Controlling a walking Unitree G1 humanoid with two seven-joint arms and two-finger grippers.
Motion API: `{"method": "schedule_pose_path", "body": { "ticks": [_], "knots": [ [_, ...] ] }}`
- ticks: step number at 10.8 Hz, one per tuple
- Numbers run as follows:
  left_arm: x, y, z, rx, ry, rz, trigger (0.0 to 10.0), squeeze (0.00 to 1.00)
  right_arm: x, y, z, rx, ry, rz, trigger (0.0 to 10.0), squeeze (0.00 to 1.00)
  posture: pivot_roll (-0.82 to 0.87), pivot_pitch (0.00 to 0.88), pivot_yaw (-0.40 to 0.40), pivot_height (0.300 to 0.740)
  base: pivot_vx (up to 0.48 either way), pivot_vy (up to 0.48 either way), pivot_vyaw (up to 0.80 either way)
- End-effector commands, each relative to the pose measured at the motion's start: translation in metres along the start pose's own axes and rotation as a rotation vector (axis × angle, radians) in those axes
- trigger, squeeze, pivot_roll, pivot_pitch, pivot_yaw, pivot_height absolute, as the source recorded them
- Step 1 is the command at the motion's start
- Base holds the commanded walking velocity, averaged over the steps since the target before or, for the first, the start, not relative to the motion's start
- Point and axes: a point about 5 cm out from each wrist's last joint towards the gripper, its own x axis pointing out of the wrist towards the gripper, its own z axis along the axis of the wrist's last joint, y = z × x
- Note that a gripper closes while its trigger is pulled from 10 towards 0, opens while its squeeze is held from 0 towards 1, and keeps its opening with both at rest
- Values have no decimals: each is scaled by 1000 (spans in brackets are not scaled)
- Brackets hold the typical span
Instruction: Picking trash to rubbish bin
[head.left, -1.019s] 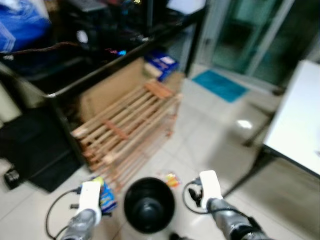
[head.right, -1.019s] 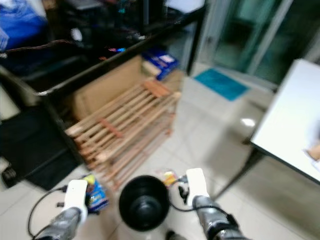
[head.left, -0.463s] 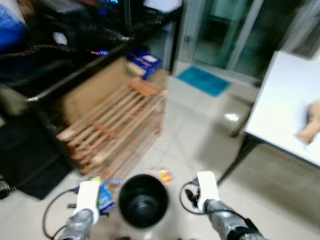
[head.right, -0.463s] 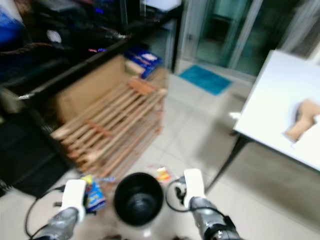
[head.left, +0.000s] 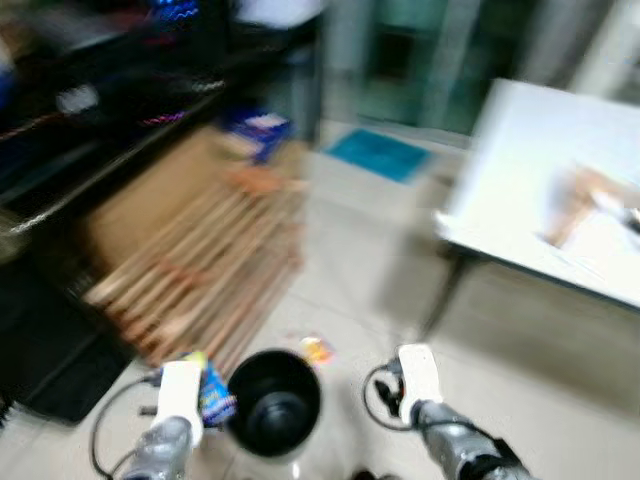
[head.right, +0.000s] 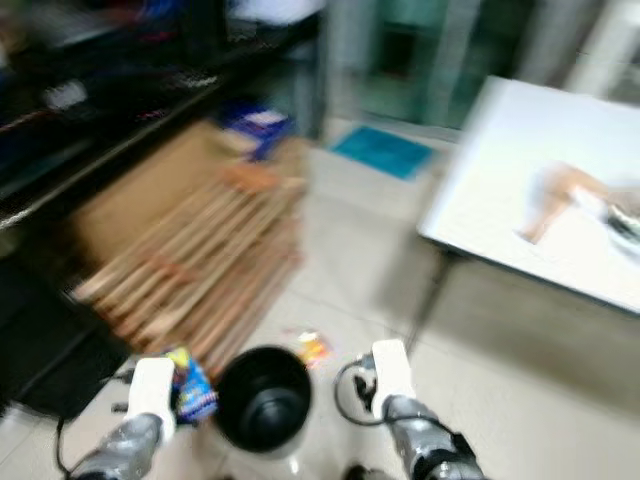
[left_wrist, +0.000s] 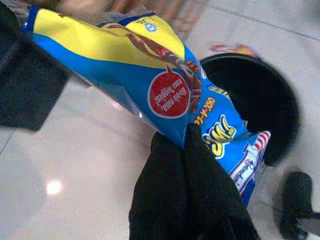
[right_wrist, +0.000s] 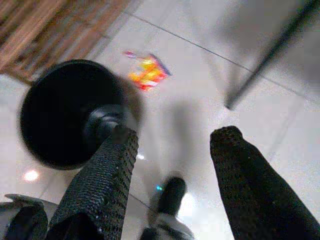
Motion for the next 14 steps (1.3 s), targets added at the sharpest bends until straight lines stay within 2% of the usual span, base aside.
{"method": "schedule_pose_path", "body": {
  "ticks": [1, 4, 9, 12, 14],
  "knots": [
    [0, 4, 2, -1, -6, 8, 10000, 0, 0, 1, -2, 4, 10, 3, 10000, 0, 118, 77, -9, 740, 0, 0, -775],
    [0, 3, 2, 1, -5, 5, 10000, 0, 0, 1, -2, -2, 11, 4, 10000, 0, 119, 79, -10, 740, 0, 0, -771],
    [1, 1, 5, -3, -5, 0, 10000, 0, -1, 1, -3, 2, 6, 7, 10000, 0, 109, 87, -13, 740, 0, 0, 0],
    [6, 1, 24, -2, -11, 13, 10000, 0, -5, -3, -15, 8, 25, -1, 10000, 0, 71, 134, -16, 740, 0, 0, 0],
    [7, -3, 26, -25, -9, 16, 10000, 0, -7, -3, -23, 7, 32, 2, 10000, 0, 65, 162, -18, 740, 0, 0, 0]
  ]
}}
